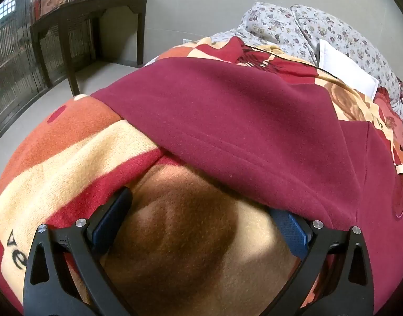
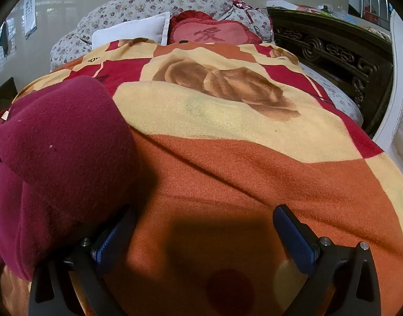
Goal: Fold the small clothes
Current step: 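Move both tools over the maroon sweater spread on the bed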
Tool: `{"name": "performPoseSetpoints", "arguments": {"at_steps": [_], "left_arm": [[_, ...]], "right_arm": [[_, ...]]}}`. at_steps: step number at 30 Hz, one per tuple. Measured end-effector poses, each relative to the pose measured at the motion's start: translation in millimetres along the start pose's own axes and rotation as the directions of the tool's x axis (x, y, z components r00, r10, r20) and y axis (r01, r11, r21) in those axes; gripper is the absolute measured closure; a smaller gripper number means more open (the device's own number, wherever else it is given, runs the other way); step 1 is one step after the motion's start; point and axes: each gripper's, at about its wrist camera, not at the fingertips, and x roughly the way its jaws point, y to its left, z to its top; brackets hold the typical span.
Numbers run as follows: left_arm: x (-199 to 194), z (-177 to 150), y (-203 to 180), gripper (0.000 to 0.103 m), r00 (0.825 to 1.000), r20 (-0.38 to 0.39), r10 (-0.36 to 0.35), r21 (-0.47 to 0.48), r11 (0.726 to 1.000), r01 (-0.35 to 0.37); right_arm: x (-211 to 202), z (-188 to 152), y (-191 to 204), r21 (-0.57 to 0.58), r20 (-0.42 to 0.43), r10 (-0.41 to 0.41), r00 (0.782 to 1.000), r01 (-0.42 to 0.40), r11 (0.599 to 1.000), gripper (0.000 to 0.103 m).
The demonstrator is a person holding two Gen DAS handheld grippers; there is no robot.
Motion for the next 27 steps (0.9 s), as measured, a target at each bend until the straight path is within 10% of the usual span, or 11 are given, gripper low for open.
{"name": "performPoseSetpoints", "arguments": {"at_steps": [16, 27], "left_arm": [[-7, 12, -3, 0.000, 0.986, -0.164, -0.004, 0.096, 0.995, 0.020], [-86, -7, -28, 0.000, 0.997, -0.073, -0.006, 0.250, 0.968, 0.024]], "right_arm": [[0, 0, 0, -0.001, 0.000, -0.001, 1.000, 0.001, 1.000, 0.000], [3, 0, 0, -0.002, 0.001, -0.001, 1.000, 0.001, 1.000, 0.000]]}}
